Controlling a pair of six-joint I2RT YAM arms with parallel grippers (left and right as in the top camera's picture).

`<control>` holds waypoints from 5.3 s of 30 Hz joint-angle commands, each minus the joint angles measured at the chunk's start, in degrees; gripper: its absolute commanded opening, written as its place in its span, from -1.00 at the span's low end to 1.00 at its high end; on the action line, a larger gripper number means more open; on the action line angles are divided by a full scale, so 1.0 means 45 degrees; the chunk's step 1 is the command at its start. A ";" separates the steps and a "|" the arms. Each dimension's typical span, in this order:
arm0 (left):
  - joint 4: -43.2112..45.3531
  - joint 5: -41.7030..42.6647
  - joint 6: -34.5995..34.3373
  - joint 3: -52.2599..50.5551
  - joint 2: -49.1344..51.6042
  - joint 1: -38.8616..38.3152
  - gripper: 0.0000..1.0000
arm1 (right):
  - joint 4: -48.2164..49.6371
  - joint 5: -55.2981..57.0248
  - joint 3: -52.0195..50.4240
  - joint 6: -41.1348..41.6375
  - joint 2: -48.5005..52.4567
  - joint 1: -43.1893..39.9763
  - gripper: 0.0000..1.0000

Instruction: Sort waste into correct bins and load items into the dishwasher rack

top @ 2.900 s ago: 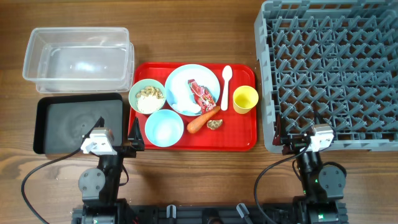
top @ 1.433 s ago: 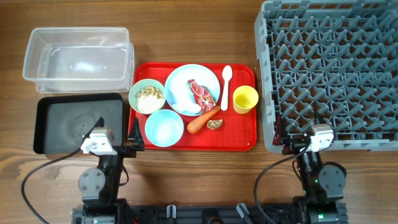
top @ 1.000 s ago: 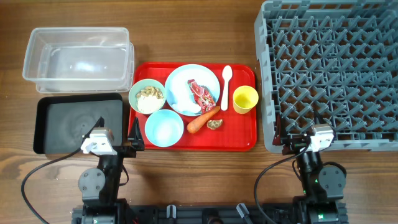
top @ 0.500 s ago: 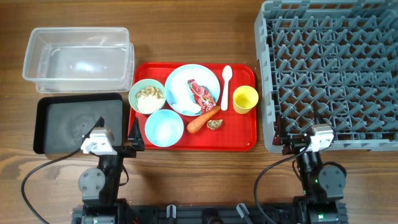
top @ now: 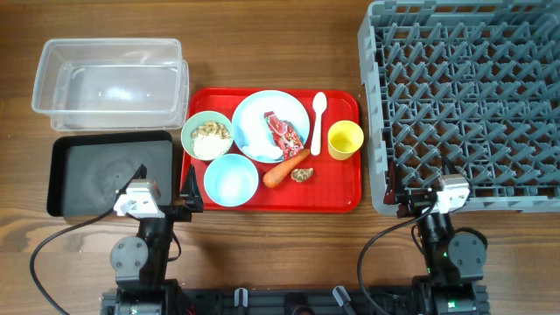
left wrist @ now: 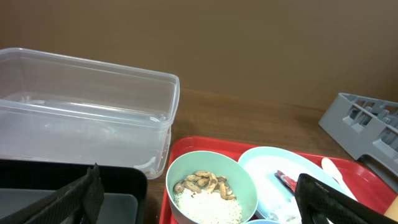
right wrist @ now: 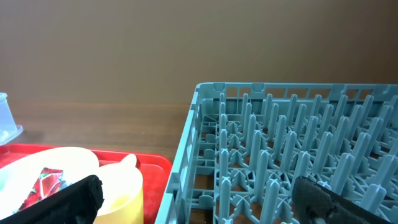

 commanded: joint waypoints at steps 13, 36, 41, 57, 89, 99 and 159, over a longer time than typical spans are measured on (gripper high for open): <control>0.0126 0.0544 0.0155 -0.0063 -0.0073 0.0058 1.00 | 0.0121 -0.0593 0.0019 0.1438 -0.0034 0.0019 0.99; -0.4721 0.1583 0.0151 0.8811 0.9292 -0.0262 0.99 | -0.5654 -0.0680 0.7898 0.1418 0.6708 0.0019 1.00; -0.8034 0.1637 0.0155 1.2250 1.2813 -0.1472 1.00 | -0.7762 -0.0680 0.9836 0.1418 0.8990 0.0019 0.99; -0.8471 0.2540 -0.2191 1.4668 1.6262 -0.2652 1.00 | -0.9092 -0.0583 1.0797 0.1399 1.0637 0.0019 0.99; -0.6528 -0.0146 -0.3104 1.4654 2.2969 -0.6076 0.70 | -0.9122 -0.0583 1.0797 0.1418 1.0909 0.0019 0.99; -0.6475 -0.0136 -0.3104 1.4659 2.3120 -0.6115 -0.29 | -0.9122 -0.0583 1.0797 0.1418 1.0909 0.0019 1.00; -0.5532 0.1486 -0.4201 1.5290 2.0871 -0.4969 0.29 | -0.9117 -0.0583 1.0797 0.1404 1.0909 0.0019 1.00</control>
